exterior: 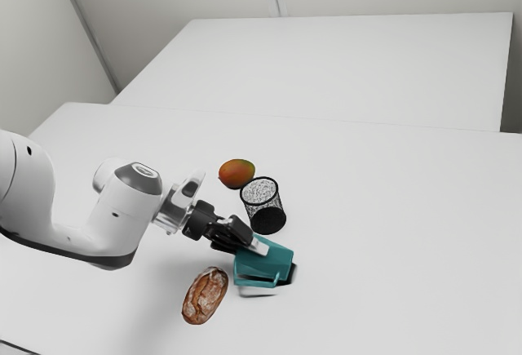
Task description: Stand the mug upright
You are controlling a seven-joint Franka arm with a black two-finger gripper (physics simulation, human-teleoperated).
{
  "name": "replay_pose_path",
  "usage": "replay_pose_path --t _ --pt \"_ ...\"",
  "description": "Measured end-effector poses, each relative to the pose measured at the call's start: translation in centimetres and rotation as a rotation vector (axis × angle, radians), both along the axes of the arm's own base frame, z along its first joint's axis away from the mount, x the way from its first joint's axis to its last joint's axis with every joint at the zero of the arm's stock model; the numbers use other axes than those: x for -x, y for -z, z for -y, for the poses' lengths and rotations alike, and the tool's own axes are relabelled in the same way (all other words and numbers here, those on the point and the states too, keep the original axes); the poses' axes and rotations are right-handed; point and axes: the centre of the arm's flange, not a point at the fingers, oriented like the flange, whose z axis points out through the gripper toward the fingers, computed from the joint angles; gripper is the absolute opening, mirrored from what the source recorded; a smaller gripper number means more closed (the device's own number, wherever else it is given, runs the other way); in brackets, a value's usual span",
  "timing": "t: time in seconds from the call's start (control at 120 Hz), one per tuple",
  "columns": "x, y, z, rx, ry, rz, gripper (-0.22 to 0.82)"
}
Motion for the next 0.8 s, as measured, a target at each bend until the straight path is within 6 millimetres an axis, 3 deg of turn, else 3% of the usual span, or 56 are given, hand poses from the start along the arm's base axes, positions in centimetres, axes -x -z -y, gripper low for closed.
replay_pose_path --t 0.2,0.517,0.667,0.8 --pt "0.0 -0.5 0.6 -0.005 0.019 0.020 -0.13" --pt "0.1 -3.6 3.3 -0.009 0.073 0.094 -0.17" --pt "0.8 -7.1 5.2 -0.025 0.109 0.164 -0.17" --pt "1.4 -11.0 5.5 -0.116 0.169 0.242 -0.17"
